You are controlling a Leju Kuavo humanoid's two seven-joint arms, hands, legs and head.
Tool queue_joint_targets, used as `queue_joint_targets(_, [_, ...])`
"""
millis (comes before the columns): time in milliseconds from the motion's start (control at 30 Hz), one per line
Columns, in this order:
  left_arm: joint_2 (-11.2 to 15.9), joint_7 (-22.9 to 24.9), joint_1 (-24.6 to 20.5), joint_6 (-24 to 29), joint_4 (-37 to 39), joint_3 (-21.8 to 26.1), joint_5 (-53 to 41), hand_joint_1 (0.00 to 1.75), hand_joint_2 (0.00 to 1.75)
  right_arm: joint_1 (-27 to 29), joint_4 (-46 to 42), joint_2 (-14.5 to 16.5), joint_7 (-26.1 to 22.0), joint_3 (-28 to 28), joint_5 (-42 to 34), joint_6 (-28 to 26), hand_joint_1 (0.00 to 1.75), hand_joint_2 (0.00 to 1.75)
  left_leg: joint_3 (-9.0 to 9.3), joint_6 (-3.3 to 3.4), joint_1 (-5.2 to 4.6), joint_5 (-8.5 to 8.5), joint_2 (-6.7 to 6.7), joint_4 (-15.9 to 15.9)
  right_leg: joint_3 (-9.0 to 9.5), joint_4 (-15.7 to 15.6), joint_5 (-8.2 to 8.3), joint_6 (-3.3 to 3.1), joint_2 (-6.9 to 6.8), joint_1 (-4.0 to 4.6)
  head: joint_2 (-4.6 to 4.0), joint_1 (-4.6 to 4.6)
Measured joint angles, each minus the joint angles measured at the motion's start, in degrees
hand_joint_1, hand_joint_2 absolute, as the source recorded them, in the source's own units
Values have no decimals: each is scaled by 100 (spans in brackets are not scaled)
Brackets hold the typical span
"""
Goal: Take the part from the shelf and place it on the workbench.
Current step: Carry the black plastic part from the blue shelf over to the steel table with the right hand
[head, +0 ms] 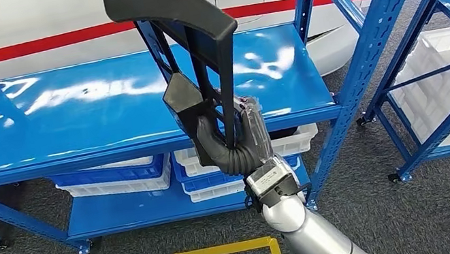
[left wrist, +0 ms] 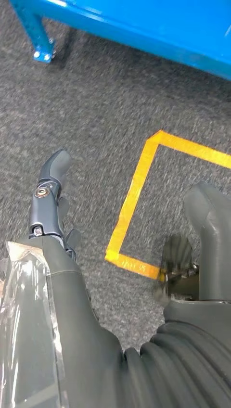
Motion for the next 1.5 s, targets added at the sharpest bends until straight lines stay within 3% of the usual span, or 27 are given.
queue_joint_targets(33, [1,1,0,3,0,3,-7,0,175,25,-14,0,0,-8,17,1,175,175,-46,-25,9,-109,0,317,-81,6,62,6,0,5,0,0])
queue_joint_targets(100, [0,5,-3,9,0,4,-34,0,175,77,-50,0,2,-30,66,2,175,175,133,-35,22,58,1,402,-239,20,177,31,1,9,0,-1])
queue_joint_targets(167, [0,15,-12,13,0,4,-60,0,175,113,-99,3,6,-49,113,2,175,175,571,-6,28,345,-1,-95,-353,30,269,60,4,12,0,-2])
queue_joint_targets(200, [1,19,-23,14,-2,4,-66,0,175,124,-128,7,10,-57,134,2,175,175,854,22,24,379,-4,-463,-385,34,306,78,5,16,0,-2])
queue_joint_targets(267, [4,21,-54,14,-6,4,-70,0,175,133,-184,15,15,-83,157,2,175,175,1292,88,-2,269,-8,-1096,-415,33,381,134,-2,34,0,2])
queue_joint_targets(333, [7,23,-80,15,-9,3,-72,0,175,141,-230,25,17,-106,166,2,175,175,1449,175,-50,207,-4,-1404,-436,12,483,214,-20,34,0,5])
queue_joint_targets(400, [0,27,-88,16,-8,4,-73,0,175,167,-259,27,17,-126,180,2,175,175,1354,284,-50,341,26,-1460,-501,45,482,267,-18,40,0,2])
queue_joint_targets(433, [-3,30,-94,15,-8,4,-74,0,175,182,-273,22,16,-140,197,2,175,175,1284,342,-42,435,44,-1488,-578,170,340,255,-8,47,0,4])
queue_joint_targets(500, [-6,42,-105,5,-9,4,-83,0,175,215,-293,9,9,-173,241,14,175,175,1104,406,-38,621,69,-1509,-790,749,-192,184,10,40,0,8])
queue_joint_targets(567, [-4,68,-103,-73,-9,5,-86,0,175,249,-296,-9,-3,-200,264,49,175,175,882,407,-43,785,76,-1490,-927,1497,-563,202,14,21,0,12])
queue_joint_targets(633, [-2,100,-100,-202,-9,5,-75,0,175,271,-295,-24,-18,-225,268,91,175,175,651,381,-43,935,84,-1455,-806,1766,-463,337,14,4,0,12])
queue_joint_targets(700, [1,124,-100,-282,-9,5,-68,0,175,275,-295,-28,-27,-244,269,118,175,175,431,332,-37,1061,87,-1378,-298,1228,-251,437,13,-18,0,11])
queue_joint_targets(767, [9,137,-100,-307,-11,5,-69,0,175,271,-298,-22,-35,-251,269,127,175,175,272,265,-45,1156,80,-1276,293,378,-374,391,20,-1,1,5])
queue_joint_targets(800, [14,141,-100,-310,-13,5,-69,0,175,269,-300,-20,-42,-253,270,129,175,175,236,231,-49,1199,79,-1245,441,116,-481,341,25,14,1,3])
queue_joint_targets(867, [27,173,-96,-331,-13,5,-75,0,175,271,-301,-19,-59,-259,270,144,175,175,208,164,-36,1288,81,-1248,425,16,-499,238,28,24,1,-7])
queue_joint_targets(900, [36,216,-93,-349,-11,5,-83,0,175,268,-299,-19,-71,-261,268,159,175,175,179,133,-17,1257,74,-1229,386,19,-450,184,19,8,0,-8])
queue_joint_targets(967, [55,383,-85,-420,-9,4,-120,0,175,258,-294,-11,-90,-263,265,205,175,175,50,70,17,857,56,-946,273,17,-308,68,0,-24,0,-15])
queue_joint_targets(1033, [74,589,-85,-525,-9,1,-179,0,175,245,-284,-2,-102,-264,260,246,175,175,-140,16,31,227,37,-254,124,25,-155,14,-6,-11,0,-20])
queue_joint_targets(1067, [88,673,-85,-577,-9,-2,-208,0,175,242,-273,-1,-104,-265,256,260,175,175,-208,-4,35,49,31,122,41,30,-81,13,-5,-1,0,-21])
queue_joint_targets(1100, [101,738,-83,-620,-9,-8,-236,0,175,241,-257,-2,-107,-266,251,270,175,175,-218,-13,38,5,28,393,-49,37,-11,17,-5,8,0,-21])
queue_joint_targets(1167, [120,821,-79,-664,-9,-24,-277,0,175,242,-227,-3,-108,-267,243,288,175,175,52,7,39,225,28,358,-216,46,112,41,-3,22,0,-22])
queue_joint_targets(1233, [138,866,-80,-674,-9,-42,-297,0,175,238,-211,-4,-113,-269,242,300,175,175,697,75,29,385,15,-409,-326,51,212,80,-1,41,0,-23])
queue_joint_targets(1300, [161,883,-82,-674,-10,-63,-303,0,175,222,-204,-4,-121,-272,241,304,175,175,1203,150,-2,305,0,-1125,-370,48,304,144,-11,58,0,-10])
queue_joint_targets(1333, [171,891,-80,-674,-10,-73,-308,0,175,213,-202,-3,-124,-272,241,306,175,175,1296,187,-27,260,-2,-1291,-381,40,349,187,-19,59,0,-5])
queue_joint_targets(1400, [179,914,-69,-672,-8,-88,-338,0,175,200,-192,-8,-133,-273,239,311,175,175,1246,278,-47,351,15,-1366,-406,33,410,261,-26,52,0,2])
queue_joint_targets(1433, [176,926,-67,-671,-7,-96,-356,0,175,193,-187,-11,-142,-275,236,314,175,175,1207,329,-43,419,31,-1395,-463,99,343,267,-19,54,0,3])
queue_joint_targets(1500, [167,928,-62,-672,-4,-114,-388,0,175,177,-173,-24,-162,-281,229,324,175,175,1081,409,-25,571,59,-1437,-669,560,-72,208,-1,54,0,6])
